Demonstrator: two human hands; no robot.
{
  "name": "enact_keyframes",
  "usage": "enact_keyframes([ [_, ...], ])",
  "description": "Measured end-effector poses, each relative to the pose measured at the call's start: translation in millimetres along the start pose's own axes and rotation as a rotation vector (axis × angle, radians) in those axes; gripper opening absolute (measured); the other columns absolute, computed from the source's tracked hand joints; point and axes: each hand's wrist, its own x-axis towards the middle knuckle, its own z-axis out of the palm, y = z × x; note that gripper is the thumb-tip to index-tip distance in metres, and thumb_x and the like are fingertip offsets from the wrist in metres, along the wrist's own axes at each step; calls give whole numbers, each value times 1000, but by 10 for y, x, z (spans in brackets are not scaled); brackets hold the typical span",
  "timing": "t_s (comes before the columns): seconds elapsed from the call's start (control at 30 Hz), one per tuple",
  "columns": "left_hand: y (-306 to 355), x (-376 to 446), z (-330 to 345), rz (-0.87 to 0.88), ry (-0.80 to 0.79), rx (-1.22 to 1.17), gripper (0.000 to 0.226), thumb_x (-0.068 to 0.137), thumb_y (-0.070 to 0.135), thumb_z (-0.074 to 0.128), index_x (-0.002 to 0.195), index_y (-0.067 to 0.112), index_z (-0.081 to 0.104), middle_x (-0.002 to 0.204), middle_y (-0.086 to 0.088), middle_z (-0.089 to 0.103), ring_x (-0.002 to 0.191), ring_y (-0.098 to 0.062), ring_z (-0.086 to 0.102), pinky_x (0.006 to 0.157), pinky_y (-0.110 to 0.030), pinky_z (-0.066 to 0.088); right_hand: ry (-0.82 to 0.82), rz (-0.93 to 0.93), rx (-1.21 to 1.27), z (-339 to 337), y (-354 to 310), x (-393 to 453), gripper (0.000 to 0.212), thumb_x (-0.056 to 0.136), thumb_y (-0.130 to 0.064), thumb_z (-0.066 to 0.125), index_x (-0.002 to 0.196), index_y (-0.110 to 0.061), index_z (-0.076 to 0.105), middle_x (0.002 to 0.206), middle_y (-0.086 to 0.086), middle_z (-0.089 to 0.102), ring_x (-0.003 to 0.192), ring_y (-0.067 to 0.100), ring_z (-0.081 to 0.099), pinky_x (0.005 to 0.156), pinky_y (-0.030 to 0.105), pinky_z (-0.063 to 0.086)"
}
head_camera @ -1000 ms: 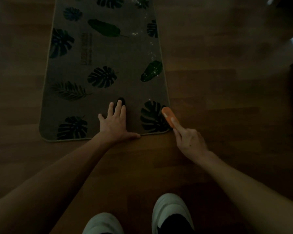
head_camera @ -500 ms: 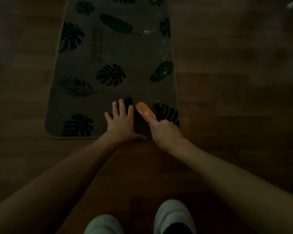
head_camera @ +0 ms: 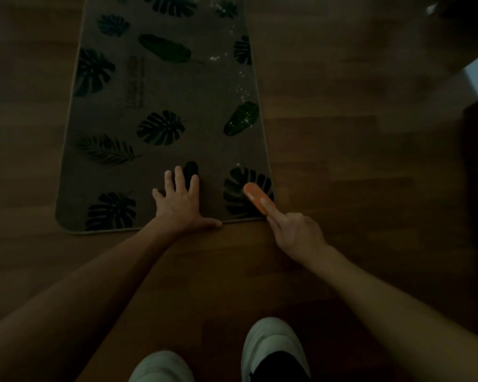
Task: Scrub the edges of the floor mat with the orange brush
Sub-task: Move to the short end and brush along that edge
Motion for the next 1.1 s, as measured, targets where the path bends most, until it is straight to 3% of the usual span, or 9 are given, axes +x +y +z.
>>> enact_keyframes([
  [0.1,21,-11,-22,-1,-20,13,135,58,85,68,157,29,-5,163,-11,-22,149,-38,-16,110,-70,18,71,114,88,-24,77,30,55,105,-38,36,158,-37,20,76,12,64,65,29,62,62,40,53],
  [0.2,-122,8,-137,33,-50,0,125,63,74,75,156,37,0,164,-7,-18,150,-36,-15,111,-70,16,99,90,143,-13,42,16,54,106,-34,39,157,-33,23,73,11,64,59,26,59,54,35,45],
  [0.33,-676,-108,-182,-128,-27,-65,127,56,77,77,151,49,-3,161,-8,-14,147,-44,-8,111,-70,12,81,7,272,110,-172,55,53,107,-30,38,158,-25,23,65,4,57,48,14,49,46,27,35],
  [0.47,-925,-197,-55,-187,-13,-78,131,55,84,71,150,49,-12,162,-5,-17,147,-44,-8,110,-71,12,73,4,293,201,-324,99,53,107,-29,37,158,-24,21,66,5,57,49,16,51,45,29,37],
  [0.6,-890,-143,-75,-170,-10,-81,132,55,82,73,151,46,-9,162,-7,-16,146,-47,-6,110,-72,15,77,5,282,238,-378,124,54,108,-29,35,159,-23,19,65,5,58,50,19,54,44,34,43],
  [0.73,-904,-118,-81,-179,-18,-79,134,53,82,74,152,45,-9,161,-7,-16,145,-48,-7,109,-73,16,52,-44,237,227,-546,185,54,108,-29,34,159,-25,18,70,8,60,55,23,56,52,44,51],
  [0.87,-899,-95,-81,-179,-19,-76,135,51,83,74,151,45,-8,161,-7,-16,145,-49,-6,109,-74,16,-25,-104,153,243,-926,445,56,108,-26,34,159,-27,12,84,15,64,67,32,61,60,43,53],
  [1.03,-908,-97,-47,-193,4,-41,133,51,87,70,151,47,-8,161,-5,-16,145,-47,-5,108,-72,19,-101,-200,38,224,-1284,607,58,108,-24,32,159,-31,4,94,13,61,75,25,62,71,43,56],
  [1.1,-931,-102,-39,-189,11,-47,132,51,88,69,151,48,-8,161,-5,-17,146,-47,-6,109,-72,19,-106,-209,28,202,-1266,624,57,108,-25,31,159,-31,5,92,11,61,72,24,61,69,42,55],
])
